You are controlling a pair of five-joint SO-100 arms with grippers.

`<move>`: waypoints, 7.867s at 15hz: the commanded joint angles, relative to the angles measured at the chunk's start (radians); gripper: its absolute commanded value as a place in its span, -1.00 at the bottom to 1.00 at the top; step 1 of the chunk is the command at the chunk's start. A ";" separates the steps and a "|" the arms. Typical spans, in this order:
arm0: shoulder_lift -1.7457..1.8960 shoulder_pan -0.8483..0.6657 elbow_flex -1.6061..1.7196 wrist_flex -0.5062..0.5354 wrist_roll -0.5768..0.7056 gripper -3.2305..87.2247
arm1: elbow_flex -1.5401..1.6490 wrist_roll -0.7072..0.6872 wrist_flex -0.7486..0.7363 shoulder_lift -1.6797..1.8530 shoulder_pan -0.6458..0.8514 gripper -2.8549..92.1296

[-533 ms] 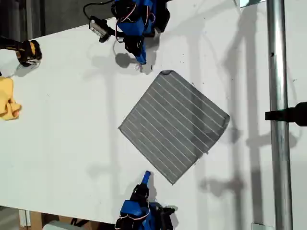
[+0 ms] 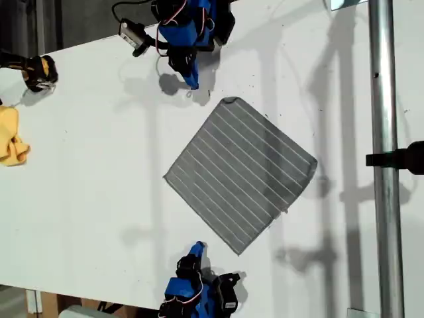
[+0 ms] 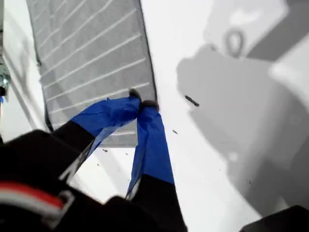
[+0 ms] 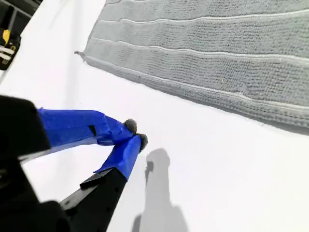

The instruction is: Grasp corners of a towel and fold twice.

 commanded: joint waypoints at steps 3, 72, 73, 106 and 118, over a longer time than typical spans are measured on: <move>0.008 -0.018 0.002 0.000 -0.006 -0.96 | -0.279 -0.015 -0.058 -0.253 -0.080 -0.94; 0.008 0.005 0.003 -0.015 0.018 -0.96 | -1.075 -0.005 -0.365 -2.072 -0.792 -0.94; 0.008 0.003 0.003 -0.015 0.018 -0.96 | -1.078 -0.012 -0.325 -2.036 -0.776 -0.94; 0.008 -0.006 0.003 -0.014 0.015 -0.96 | -1.324 0.061 -0.110 -1.965 -0.910 -0.17; 0.008 -0.003 0.003 -0.011 0.012 -0.96 | -1.373 0.109 -0.137 -2.198 -0.888 -0.85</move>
